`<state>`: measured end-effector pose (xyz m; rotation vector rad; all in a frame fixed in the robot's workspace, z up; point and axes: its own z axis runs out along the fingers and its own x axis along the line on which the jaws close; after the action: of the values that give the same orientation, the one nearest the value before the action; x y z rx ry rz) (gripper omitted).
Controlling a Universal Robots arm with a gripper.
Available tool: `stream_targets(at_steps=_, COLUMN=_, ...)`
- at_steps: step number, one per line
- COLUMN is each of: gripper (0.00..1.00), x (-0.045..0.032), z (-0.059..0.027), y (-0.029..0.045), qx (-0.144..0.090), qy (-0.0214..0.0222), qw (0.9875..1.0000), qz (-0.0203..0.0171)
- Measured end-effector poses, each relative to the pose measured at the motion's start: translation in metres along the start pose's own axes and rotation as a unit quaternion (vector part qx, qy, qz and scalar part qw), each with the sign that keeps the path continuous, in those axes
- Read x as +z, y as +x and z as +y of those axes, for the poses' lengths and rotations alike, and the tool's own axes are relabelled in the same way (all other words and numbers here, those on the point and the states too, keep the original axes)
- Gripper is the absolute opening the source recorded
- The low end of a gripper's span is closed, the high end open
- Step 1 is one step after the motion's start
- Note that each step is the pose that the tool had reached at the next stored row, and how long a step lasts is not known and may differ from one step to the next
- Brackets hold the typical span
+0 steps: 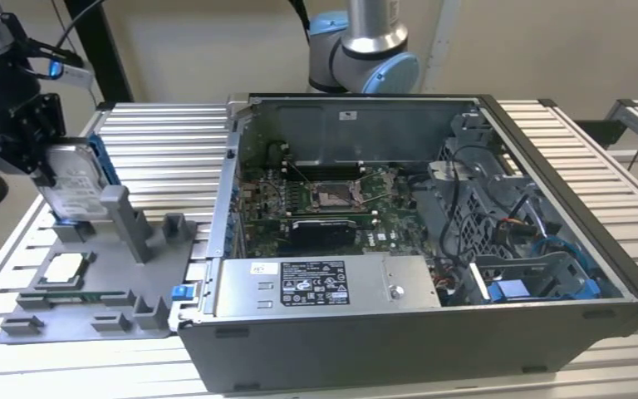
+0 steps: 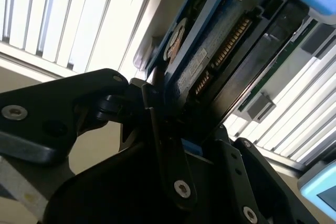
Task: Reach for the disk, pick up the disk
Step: 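Pick up the disk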
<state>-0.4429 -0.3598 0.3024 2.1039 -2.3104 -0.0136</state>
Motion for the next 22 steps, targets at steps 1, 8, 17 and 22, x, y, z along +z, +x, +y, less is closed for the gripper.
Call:
stream_targets(at_steps=1, gripper=0.00, x=-0.0013, z=0.0000, y=0.0000, qx=0.000, qy=0.0000, qw=1.0000, qz=0.0000)
stream_targets(at_steps=8, gripper=0.00, x=-0.0103, z=0.0001, y=0.0001, qx=0.000, qy=0.0000, qw=1.0000, qz=0.0000)
stream_targets(at_steps=17, gripper=0.00, x=-0.0222, z=0.0004, y=0.0002, qx=0.000, qy=0.0000, qw=1.0000, qz=0.0000)
stream_targets(at_steps=22, gripper=0.00, x=-0.0281, z=0.0005, y=0.0002, qx=0.000, qy=0.0000, qw=1.0000, qz=0.0000)
